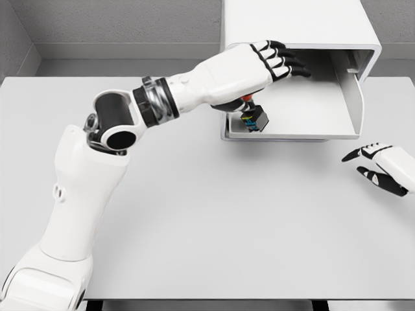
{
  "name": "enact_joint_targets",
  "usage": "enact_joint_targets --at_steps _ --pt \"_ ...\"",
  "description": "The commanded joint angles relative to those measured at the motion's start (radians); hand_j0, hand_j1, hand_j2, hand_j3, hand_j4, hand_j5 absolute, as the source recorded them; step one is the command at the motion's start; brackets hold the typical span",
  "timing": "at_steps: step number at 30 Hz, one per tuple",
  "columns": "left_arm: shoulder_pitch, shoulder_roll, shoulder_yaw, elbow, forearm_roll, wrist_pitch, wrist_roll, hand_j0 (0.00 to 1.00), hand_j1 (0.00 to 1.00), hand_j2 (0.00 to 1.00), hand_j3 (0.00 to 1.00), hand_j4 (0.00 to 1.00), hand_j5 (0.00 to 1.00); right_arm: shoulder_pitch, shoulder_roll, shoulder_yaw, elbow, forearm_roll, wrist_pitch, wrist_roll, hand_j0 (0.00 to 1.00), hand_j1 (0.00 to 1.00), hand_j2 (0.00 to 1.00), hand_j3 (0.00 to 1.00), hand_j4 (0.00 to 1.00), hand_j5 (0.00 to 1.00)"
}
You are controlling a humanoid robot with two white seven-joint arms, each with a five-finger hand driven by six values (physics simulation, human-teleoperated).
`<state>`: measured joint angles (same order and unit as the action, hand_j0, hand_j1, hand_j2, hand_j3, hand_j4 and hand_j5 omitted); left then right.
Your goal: Slide open multi-storey tabletop storage cabinets and put open load switch and slide close multi-storey tabletop storage cabinets
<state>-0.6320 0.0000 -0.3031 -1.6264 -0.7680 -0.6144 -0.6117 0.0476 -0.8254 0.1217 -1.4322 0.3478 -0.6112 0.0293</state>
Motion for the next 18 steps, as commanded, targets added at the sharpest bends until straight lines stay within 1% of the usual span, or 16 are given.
enact_joint_targets --at_steps 1,2,3,4,5,6,7,8,9,11,13,14,15,16,17,18 --pt "0.002 0.0 0.038 -0.063 0.015 0.004 0.001 1.0 1.0 1.0 1.0 1.0 1.0 0.0 -0.001 0.001 -0.004 -0.007 0.0 0.0 0.56 0.56 0.56 0.56 0.56 0.56" --pt "0.005 0.0 0.059 -0.09 0.026 0.004 0.001 1.0 1.0 1.0 1.0 1.0 1.0 0.0 0.0 0.001 -0.004 -0.007 0.0 0.0 0.56 0.56 0.56 0.56 0.56 0.56" --pt "0.006 0.0 0.079 -0.095 0.044 0.004 0.001 1.0 1.0 1.0 1.0 1.0 1.0 0.0 0.0 0.001 -0.005 -0.007 0.0 0.0 0.56 0.56 0.56 0.56 0.56 0.56" --pt "0.006 0.0 0.102 -0.095 0.073 0.004 0.001 1.0 1.0 1.0 1.0 1.0 1.0 0.0 0.0 0.001 -0.005 -0.007 0.0 0.0 0.57 0.57 0.57 0.57 0.57 0.57" --pt "0.011 0.009 0.108 -0.096 0.114 0.004 0.001 1.0 1.0 1.0 1.0 1.0 1.0 0.0 0.0 0.001 -0.005 -0.007 0.0 0.0 0.56 0.56 0.56 0.56 0.56 0.56" --pt "0.021 0.038 0.113 -0.115 0.134 0.004 0.001 1.0 1.0 1.0 1.0 1.0 1.0 0.0 0.0 0.001 -0.007 -0.007 0.0 0.0 0.57 0.57 0.57 0.57 0.57 0.57" --pt "0.037 0.064 0.137 -0.121 0.153 0.004 0.001 1.0 1.0 1.0 1.0 1.0 1.0 0.0 0.0 0.001 -0.005 -0.007 0.0 0.0 0.56 0.56 0.56 0.56 0.56 0.56" --pt "0.049 0.101 0.147 -0.129 0.18 0.004 0.001 1.0 1.0 1.0 1.0 1.0 1.0 0.0 0.0 0.003 -0.007 -0.007 0.0 0.0 0.57 0.57 0.57 0.57 0.57 0.57" --pt "0.071 0.139 0.176 -0.129 0.207 0.004 0.001 1.0 1.0 1.0 1.0 1.0 1.0 0.0 0.0 0.003 -0.008 -0.009 0.0 0.0 0.56 0.56 0.56 0.56 0.56 0.56" --pt "0.12 0.218 0.229 -0.13 0.26 0.004 0.001 1.0 1.0 1.0 1.0 1.0 1.0 0.0 0.0 0.006 -0.021 -0.012 0.0 -0.002 0.57 0.57 0.57 0.57 0.57 0.57" --pt "0.178 0.278 0.308 -0.129 0.277 0.004 0.001 1.0 1.0 1.0 1.0 1.0 1.0 0.002 0.0 0.007 -0.022 -0.013 0.0 -0.002 0.59 0.59 0.59 0.59 0.59 0.59" --pt "0.229 0.313 0.36 -0.129 0.306 0.004 0.001 1.0 1.0 1.0 1.0 1.0 1.0 0.002 0.0 0.01 -0.03 -0.015 0.0 -0.002 0.59 0.59 0.59 0.59 0.59 0.59" --pt "0.271 0.347 0.401 -0.129 0.319 0.004 0.001 1.0 1.0 1.0 1.0 1.0 1.0 0.003 0.002 0.016 -0.051 -0.015 0.0 -0.003 0.59 0.59 0.59 0.59 0.59 0.59" --pt "0.299 0.368 0.427 -0.129 0.319 0.004 0.001 1.0 1.0 1.0 1.0 1.0 1.0 0.003 0.009 0.027 -0.062 -0.016 0.0 -0.005 0.59 0.59 0.59 0.59 0.59 0.59" --pt "0.343 0.386 0.452 -0.118 0.322 0.004 0.001 1.0 1.0 1.0 1.0 1.0 1.0 0.008 0.037 0.027 -0.077 -0.015 0.0 -0.003 0.59 0.59 0.59 0.59 0.59 0.59" --pt "0.391 0.409 0.466 -0.115 0.326 0.004 0.001 1.0 1.0 1.0 1.0 1.0 1.0 0.011 0.041 0.029 -0.096 -0.012 0.0 -0.003 0.59 0.59 0.59 0.59 0.59 0.59"
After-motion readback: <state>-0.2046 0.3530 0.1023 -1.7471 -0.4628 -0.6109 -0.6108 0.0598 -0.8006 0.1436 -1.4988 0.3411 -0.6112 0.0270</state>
